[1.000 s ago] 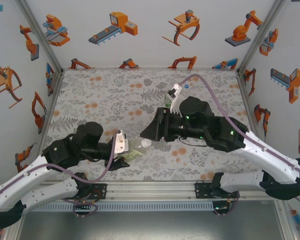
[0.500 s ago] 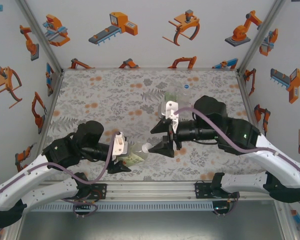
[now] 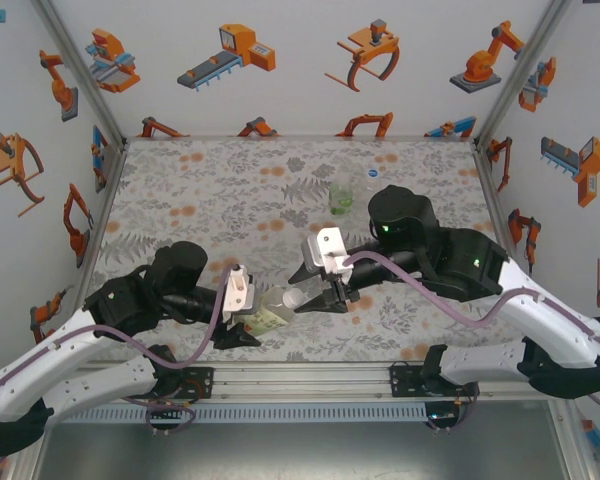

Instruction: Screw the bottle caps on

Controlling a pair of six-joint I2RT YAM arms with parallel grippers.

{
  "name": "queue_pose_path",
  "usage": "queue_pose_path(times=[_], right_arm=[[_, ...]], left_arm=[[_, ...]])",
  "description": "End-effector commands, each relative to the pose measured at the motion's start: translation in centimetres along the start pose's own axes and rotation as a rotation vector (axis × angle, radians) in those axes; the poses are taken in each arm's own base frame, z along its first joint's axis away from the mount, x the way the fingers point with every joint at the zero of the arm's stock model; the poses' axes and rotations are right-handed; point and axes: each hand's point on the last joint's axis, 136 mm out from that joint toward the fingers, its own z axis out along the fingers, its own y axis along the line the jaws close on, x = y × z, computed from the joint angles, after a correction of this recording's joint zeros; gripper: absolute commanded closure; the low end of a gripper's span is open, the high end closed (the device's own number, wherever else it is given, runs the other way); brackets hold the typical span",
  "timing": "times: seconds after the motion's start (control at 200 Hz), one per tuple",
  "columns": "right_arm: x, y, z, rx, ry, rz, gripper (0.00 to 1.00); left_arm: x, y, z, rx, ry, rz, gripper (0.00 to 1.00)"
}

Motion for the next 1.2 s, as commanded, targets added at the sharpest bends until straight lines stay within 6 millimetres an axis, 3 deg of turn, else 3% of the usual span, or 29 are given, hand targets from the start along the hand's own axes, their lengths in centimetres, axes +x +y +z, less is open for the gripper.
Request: queue_pose_path(times=[0.0,0.34,0.531,0.716,0.991,1.097,1.197], right_arm=[[-0.3,0.2,-0.3,-0.007,-0.01,-0.03,0.54],[0.0,-0.1,-0.1,0.008,0.004,-0.025,0.61],[-0.2,-0.6,-0.2,0.04,-0.017,0.038,0.81],[0.2,-2.6,-0.2,0.166,-0.094,0.354,1.0],[5.0,-7.5,-1.6,0.544,-0.121,1.086,1.0],[4.0,-6.9,-0.5,0.486,-0.12,1.077,1.0],[3.8,-6.5,-0.1,0.464,-0.124,1.041,0.84]], left_arm=[[-1.5,-0.7,-0.9,0.018,-0.039,0.039,1.0],[-1.6,-0.7,-1.1,0.011,-0.041,0.04,1.0],[-1.6,-0.4,-1.1,-0.006,-0.039,0.036,1.0],[-1.3,0.8,-1.4,-0.091,-0.032,0.041,1.0],[-1.0,2.2,-1.3,-0.168,-0.031,0.051,1.0],[-1.0,2.4,-1.0,-0.168,-0.022,0.052,1.0],[-1.1,2.7,-0.7,-0.168,-0.023,0.053,1.0]])
